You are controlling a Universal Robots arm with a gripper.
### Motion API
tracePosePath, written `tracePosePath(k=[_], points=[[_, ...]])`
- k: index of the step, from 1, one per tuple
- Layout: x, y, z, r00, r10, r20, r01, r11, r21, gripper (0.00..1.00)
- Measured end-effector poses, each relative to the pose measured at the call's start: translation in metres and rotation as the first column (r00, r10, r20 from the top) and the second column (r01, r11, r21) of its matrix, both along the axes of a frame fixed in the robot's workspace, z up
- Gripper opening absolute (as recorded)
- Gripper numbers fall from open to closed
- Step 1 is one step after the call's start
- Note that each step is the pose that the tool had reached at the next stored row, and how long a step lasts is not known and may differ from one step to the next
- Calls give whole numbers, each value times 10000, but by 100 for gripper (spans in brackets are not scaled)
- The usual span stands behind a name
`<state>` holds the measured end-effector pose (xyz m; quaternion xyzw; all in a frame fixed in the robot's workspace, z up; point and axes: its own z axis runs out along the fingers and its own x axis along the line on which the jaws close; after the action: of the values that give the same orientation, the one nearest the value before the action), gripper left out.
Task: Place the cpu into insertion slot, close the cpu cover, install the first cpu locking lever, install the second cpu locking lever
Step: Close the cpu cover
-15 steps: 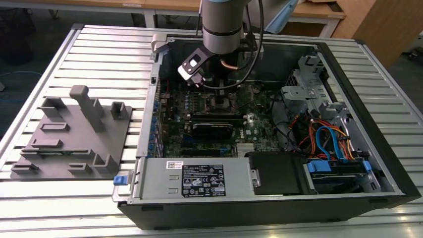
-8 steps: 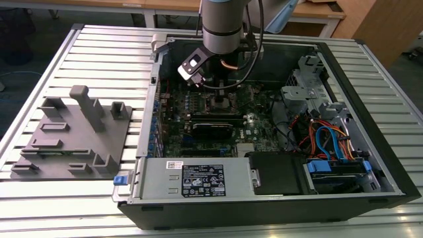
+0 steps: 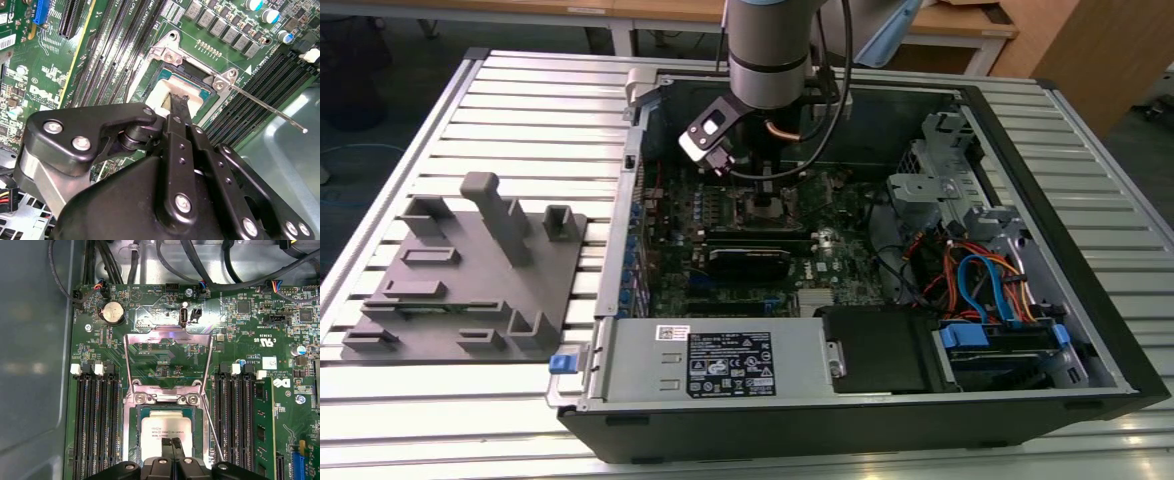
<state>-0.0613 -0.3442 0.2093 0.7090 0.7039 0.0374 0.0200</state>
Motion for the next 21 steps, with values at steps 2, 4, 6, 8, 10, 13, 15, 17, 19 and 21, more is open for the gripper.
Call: tracePosePath(k=[2, 4, 6, 8, 10, 13, 15, 17, 19, 21], points=[[0, 0, 0, 10000, 0, 0, 0, 10000, -1, 10], [0, 0, 0, 10000, 0, 0, 0, 10000, -1, 10], [0, 0, 0, 10000, 0, 0, 0, 10000, -1, 10], [3, 0, 0, 10000, -1, -26, 1, 10000, -1, 10], [24, 0, 0, 9999, 0, -122, 0, 10000, -1, 10], [31, 0, 1, 9998, -1, -183, 1, 10000, -2, 10], [32, 0, 12, 9998, -1, -206, 1, 10000, -4, 10], [32, 0, 41, 9998, 0, -211, 0, 10000, -2, 10], [32, 0, 84, 9998, -1, -213, 1, 10000, 0, 10], [32, 0, 127, 9998, 0, -215, 0, 10000, -2, 10]])
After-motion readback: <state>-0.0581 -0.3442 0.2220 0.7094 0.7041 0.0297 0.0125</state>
